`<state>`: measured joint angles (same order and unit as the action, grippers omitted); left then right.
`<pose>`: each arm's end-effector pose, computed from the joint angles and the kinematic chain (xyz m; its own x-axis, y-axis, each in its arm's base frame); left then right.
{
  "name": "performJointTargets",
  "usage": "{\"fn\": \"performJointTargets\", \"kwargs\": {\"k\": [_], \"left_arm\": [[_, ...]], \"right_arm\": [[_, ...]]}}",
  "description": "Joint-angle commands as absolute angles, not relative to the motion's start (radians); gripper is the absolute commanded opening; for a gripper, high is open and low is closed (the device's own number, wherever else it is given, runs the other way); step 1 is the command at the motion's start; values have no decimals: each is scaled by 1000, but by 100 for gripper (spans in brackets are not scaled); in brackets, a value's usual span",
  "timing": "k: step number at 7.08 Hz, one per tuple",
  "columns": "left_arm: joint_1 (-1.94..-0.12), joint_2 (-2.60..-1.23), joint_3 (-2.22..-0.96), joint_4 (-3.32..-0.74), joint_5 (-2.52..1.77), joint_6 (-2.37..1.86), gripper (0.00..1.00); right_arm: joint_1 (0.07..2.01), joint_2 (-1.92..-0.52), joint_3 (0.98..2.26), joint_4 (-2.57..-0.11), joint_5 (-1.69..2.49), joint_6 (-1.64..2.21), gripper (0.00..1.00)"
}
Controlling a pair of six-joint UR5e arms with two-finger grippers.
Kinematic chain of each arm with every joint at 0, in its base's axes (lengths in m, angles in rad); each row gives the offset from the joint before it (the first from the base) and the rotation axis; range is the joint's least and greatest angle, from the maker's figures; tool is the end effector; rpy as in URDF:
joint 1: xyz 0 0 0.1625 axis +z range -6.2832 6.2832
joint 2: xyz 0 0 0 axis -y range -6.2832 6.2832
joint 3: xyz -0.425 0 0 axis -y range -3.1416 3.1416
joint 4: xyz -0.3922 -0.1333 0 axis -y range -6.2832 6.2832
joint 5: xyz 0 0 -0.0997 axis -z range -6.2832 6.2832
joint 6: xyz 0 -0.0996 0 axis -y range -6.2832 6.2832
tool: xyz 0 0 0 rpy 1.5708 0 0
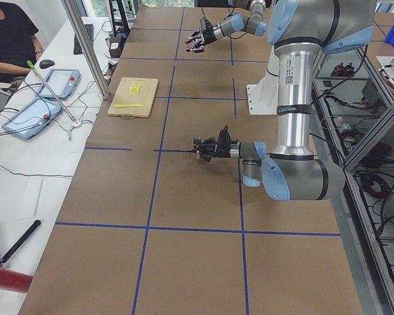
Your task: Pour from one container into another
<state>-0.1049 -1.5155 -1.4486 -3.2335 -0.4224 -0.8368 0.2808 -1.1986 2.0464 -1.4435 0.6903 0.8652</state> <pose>0.3860 -0.2660 0.5603 0.6973 0.2027 -0.6876 0.6460 0.2381 0.7253 -0.4438 -0.3467 0.2174 0.9225 -0.1637 0.3496 -0.2515 0.4319 0.8661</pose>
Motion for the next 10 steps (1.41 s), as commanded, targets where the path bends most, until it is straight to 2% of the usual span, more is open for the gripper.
{"fn": "performJointTargets", "kwargs": {"k": [1,10], "left_arm": [[-92,-1517,-1448,-3235,-425,-830,0],[-83,-1519,-1443,-3237,-483,-848,0]], "right_arm": [[281,-1198,2046,-1443,690,865,3],[279,-1195,2045,-1443,690,870,3]]}}
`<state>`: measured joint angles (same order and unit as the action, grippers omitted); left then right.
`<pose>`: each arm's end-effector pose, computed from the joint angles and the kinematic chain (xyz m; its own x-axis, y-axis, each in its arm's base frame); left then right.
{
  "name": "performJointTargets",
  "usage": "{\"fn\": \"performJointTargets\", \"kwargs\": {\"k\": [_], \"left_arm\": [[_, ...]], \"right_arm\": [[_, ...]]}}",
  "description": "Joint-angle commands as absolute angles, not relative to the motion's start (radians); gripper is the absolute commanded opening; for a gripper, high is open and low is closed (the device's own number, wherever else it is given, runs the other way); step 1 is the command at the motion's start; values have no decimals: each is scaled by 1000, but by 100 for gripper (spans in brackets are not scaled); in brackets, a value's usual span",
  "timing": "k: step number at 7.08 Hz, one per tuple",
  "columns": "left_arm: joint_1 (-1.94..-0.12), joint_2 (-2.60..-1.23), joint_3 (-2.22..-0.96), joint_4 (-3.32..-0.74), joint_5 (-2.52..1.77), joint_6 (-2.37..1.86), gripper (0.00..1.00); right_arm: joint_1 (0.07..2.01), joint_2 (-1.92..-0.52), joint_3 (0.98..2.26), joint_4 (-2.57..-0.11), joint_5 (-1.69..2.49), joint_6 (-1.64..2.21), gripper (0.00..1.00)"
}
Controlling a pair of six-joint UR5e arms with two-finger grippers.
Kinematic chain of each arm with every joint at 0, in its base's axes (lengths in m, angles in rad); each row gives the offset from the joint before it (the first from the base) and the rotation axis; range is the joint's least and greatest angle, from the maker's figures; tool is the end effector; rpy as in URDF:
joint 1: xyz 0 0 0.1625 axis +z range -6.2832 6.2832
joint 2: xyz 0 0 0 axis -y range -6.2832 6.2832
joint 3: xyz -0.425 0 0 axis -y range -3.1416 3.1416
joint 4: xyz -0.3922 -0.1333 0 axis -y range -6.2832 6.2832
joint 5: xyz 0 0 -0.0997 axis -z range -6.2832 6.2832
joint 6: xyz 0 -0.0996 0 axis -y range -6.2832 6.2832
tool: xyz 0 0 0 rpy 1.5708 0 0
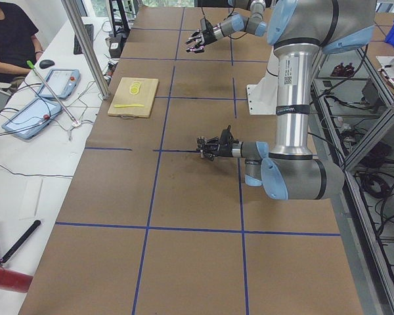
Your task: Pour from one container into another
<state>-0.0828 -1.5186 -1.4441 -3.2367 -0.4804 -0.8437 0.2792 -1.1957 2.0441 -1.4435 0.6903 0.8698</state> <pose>0.3982 -0.2554 0.5612 0.6731 0.2524 -0.6952 0.6311 0.2941 0.7178 -0.4453 -0.3462 0.2167 0.9209 -0.1632 0.3540 -0.2556 0.4329 0.8644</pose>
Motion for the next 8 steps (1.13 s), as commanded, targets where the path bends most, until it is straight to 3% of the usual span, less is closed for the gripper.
{"fn": "performJointTargets", "kwargs": {"k": [1,8], "left_arm": [[-83,-1519,-1442,-3237,-483,-857,0],[-83,-1517,-1436,-3237,-483,-861,8]], "right_arm": [[279,-1193,2046,-1443,690,870,3],[279,-1190,2046,-1443,689,870,3]]}}
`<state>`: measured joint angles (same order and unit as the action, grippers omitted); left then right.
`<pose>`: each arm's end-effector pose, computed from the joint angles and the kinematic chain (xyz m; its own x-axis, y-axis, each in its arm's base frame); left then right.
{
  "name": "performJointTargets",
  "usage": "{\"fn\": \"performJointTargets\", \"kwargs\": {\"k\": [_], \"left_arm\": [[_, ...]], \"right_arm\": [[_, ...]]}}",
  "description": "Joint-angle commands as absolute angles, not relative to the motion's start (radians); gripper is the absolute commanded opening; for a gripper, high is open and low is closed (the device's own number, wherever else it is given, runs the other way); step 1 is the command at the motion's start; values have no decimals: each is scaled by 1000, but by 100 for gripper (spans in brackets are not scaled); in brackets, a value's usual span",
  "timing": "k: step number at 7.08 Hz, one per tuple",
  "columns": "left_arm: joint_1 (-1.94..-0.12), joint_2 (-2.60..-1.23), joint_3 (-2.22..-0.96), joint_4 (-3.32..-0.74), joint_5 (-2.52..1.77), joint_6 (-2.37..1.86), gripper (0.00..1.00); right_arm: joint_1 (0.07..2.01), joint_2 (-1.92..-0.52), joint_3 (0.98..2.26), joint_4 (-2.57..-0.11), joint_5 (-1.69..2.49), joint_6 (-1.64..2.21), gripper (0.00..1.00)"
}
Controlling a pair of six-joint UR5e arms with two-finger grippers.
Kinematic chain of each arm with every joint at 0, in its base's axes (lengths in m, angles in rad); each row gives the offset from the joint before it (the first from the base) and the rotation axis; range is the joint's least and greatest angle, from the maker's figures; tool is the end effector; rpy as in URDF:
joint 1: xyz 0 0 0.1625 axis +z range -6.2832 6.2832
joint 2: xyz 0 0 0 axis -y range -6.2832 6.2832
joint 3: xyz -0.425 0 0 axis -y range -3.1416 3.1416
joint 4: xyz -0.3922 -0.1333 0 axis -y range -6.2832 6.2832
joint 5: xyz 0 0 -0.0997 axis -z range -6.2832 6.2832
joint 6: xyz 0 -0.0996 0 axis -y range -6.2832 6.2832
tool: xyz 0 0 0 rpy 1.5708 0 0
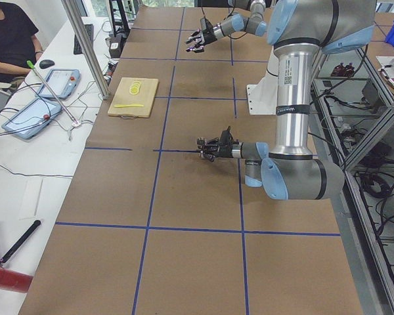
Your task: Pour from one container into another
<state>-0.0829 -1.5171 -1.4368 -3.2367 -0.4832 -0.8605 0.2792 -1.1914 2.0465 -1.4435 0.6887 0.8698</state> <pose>0.3980 -0.2553 0.5651 0.6679 0.2485 -0.7015 0.6353 0.3007 0.7113 -0.4446 -0.3461 0.2135 0.9189 -0.1630 0.3593 -0.2615 0.4303 0.8640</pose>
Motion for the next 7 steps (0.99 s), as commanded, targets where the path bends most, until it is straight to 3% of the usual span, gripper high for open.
{"fn": "performJointTargets", "kwargs": {"k": [1,3,5,7], "left_arm": [[-83,-1517,-1434,-3237,-483,-861,9],[-83,-1516,-1436,-3235,-483,-861,23],[-83,-1516,-1436,-3235,-483,-859,57],[-83,-1516,-1437,-3235,-483,-859,58]], "right_arm": [[279,-1190,2046,-1443,690,870,3],[279,-1190,2046,-1443,690,870,3],[279,-1190,2046,-1443,690,870,3],[279,-1189,2046,-1443,690,870,3]]}}
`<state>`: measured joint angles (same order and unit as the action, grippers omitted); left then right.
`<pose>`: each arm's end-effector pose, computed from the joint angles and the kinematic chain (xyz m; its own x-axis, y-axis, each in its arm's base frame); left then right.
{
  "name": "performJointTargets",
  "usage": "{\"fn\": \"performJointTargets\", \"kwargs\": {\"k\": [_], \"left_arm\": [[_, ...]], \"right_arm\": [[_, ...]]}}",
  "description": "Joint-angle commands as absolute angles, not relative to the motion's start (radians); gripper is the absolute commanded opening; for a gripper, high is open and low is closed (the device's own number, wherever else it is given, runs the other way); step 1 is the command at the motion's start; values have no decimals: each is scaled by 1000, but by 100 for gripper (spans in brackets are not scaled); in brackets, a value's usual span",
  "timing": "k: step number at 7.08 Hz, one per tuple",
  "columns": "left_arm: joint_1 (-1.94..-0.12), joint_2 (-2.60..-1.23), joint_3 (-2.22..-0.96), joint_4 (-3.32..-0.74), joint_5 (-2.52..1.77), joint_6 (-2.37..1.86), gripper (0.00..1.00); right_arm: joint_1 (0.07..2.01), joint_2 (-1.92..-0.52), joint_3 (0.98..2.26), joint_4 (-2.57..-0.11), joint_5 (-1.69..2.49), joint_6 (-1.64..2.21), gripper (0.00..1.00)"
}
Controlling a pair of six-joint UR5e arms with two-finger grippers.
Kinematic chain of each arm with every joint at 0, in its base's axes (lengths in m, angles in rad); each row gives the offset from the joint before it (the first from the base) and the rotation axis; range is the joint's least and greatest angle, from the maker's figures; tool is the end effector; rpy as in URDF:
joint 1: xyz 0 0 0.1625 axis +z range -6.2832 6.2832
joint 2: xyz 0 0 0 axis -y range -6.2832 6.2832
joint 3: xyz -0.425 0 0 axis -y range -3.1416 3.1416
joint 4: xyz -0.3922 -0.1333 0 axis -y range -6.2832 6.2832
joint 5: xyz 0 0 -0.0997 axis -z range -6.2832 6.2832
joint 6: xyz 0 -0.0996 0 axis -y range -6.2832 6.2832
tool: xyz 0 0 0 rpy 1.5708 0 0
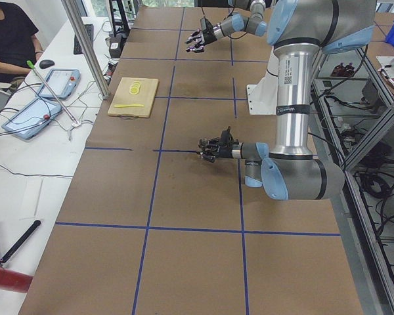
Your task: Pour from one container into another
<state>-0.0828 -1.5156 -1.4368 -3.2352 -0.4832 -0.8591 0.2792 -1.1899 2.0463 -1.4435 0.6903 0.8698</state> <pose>0.3976 -0.2553 0.5658 0.6709 0.2488 -0.6986 0.6322 0.3006 0.7141 -0.4448 -0.3461 0.2129 0.9181 -0.1640 0.3607 -0.2622 0.4310 0.8634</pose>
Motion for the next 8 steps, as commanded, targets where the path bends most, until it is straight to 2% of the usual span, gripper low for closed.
{"fn": "performJointTargets", "kwargs": {"k": [1,2,3,5,8], "left_arm": [[-83,-1516,-1437,-3235,-485,-859,61],[-84,-1513,-1440,-3235,-506,-858,69],[-86,-1503,-1450,-3237,-567,-850,70],[-87,-1480,-1465,-3234,-656,-847,70],[-95,-1385,-1564,-3168,-814,-847,70]], "right_arm": [[279,-1190,2046,-1443,690,870,3],[279,-1190,2046,-1443,690,870,3],[279,-1189,2046,-1443,692,870,3],[279,-1187,2046,-1443,695,870,3],[281,-1189,2049,-1443,695,870,3]]}}
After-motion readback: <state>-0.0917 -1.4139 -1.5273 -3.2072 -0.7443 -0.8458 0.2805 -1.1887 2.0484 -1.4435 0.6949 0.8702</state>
